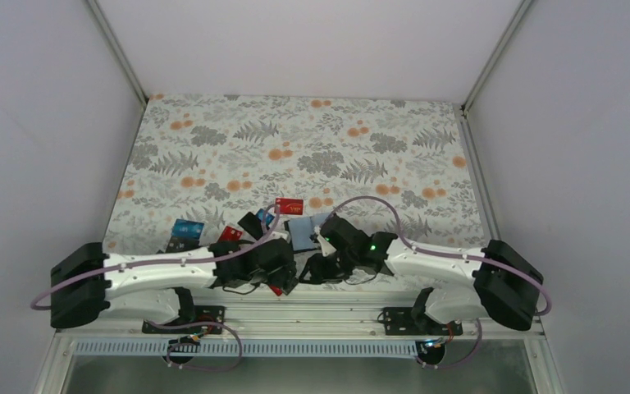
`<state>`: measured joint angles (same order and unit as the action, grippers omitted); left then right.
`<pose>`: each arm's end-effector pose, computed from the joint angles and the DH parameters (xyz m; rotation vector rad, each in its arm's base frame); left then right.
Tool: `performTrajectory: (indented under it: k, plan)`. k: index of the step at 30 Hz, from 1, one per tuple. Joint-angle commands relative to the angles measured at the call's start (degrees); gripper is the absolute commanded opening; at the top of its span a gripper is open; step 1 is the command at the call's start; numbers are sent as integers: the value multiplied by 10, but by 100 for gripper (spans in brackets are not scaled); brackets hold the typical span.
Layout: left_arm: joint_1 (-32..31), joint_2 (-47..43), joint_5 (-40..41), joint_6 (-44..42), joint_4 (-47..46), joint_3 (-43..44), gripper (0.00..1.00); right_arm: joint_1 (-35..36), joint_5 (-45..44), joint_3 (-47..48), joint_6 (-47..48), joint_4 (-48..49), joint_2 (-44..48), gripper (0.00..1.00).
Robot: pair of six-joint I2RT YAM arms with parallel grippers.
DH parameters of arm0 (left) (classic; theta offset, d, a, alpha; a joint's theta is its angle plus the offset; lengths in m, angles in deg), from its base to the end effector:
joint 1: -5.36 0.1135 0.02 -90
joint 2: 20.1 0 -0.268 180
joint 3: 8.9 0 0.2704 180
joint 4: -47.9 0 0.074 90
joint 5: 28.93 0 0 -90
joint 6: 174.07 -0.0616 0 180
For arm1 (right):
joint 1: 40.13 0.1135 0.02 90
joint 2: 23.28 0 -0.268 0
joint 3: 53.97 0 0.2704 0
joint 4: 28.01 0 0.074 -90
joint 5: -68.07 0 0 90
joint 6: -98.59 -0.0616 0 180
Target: Put the credit cards into the card holder
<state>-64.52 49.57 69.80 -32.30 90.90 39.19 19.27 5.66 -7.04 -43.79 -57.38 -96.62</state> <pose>0.0900 -0.2186 0.1435 0.3876 2.7340 -0.4410 0.1066 0.2363 0.1436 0.3914 -2.8456 -1.1244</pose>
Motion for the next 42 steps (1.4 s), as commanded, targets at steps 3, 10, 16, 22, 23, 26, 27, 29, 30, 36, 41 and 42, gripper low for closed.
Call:
performTrajectory:
  k: [3,10,16,22,23,26,27,29,30,36,41,42]
  plan:
    - [-24,-71,12,65,87,18,81,8,-28,62,37,15,-44,39]
    - [-37,-158,-44,144,64,-61,81,8,-6,114,106,47,-109,31]
    - [-40,-231,-83,196,-6,-148,82,8,21,152,155,60,-169,26]
    - [-40,-249,-97,228,-72,-194,83,6,41,159,180,70,-215,21]
    - [-40,-242,-97,233,-84,-198,83,5,45,157,183,75,-224,20]
    - [-40,-225,-97,248,-125,-211,82,2,53,150,190,82,-256,17]
    - [-39,-218,-96,253,-140,-217,82,2,54,147,192,83,-262,16]
    - [-39,-201,-94,263,-160,-222,81,0,54,139,194,86,-270,14]
    - [-39,-191,-94,266,-165,-222,81,0,55,134,194,88,-272,14]
    - [-39,-147,-94,286,-219,-241,80,-3,55,96,197,101,-277,13]
    - [-39,-120,-90,306,-264,-261,77,-10,47,71,204,108,-283,13]
    - [-39,-117,-89,307,-269,-262,77,-13,49,66,205,110,-285,13]
